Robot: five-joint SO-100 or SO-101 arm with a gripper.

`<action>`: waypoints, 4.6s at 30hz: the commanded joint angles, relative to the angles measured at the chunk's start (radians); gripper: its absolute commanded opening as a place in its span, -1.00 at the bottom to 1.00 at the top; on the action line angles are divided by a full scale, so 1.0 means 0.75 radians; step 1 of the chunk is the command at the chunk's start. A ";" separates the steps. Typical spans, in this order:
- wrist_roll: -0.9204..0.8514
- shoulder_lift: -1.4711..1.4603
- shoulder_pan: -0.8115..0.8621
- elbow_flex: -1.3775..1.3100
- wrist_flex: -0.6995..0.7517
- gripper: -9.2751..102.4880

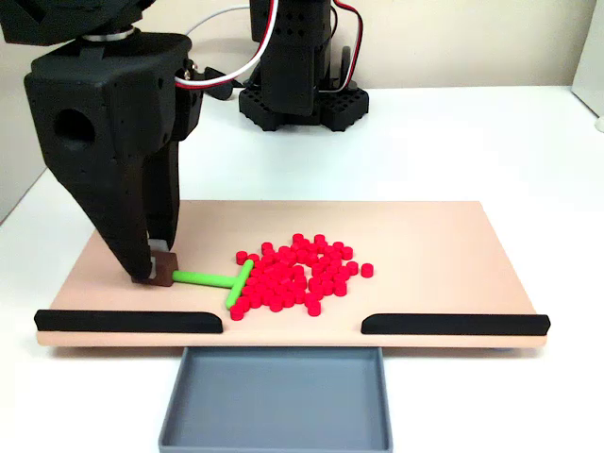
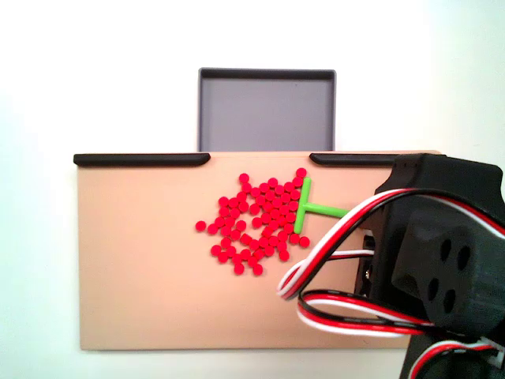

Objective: Push granules from right to the grey container

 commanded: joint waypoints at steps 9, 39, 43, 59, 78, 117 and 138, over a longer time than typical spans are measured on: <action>-0.016 0.016 0.020 -0.035 -0.008 -0.84; 0.166 0.008 -0.004 -0.035 -0.008 -0.84; 0.186 0.008 -0.014 -0.035 -0.008 -0.84; 0.217 0.008 -0.035 -0.035 -0.008 -0.84; 0.262 0.008 -0.051 -0.035 -0.010 -0.84; 1.389 0.767 -0.137 0.454 0.010 -0.84; 2.105 0.916 -0.389 0.681 0.102 -0.84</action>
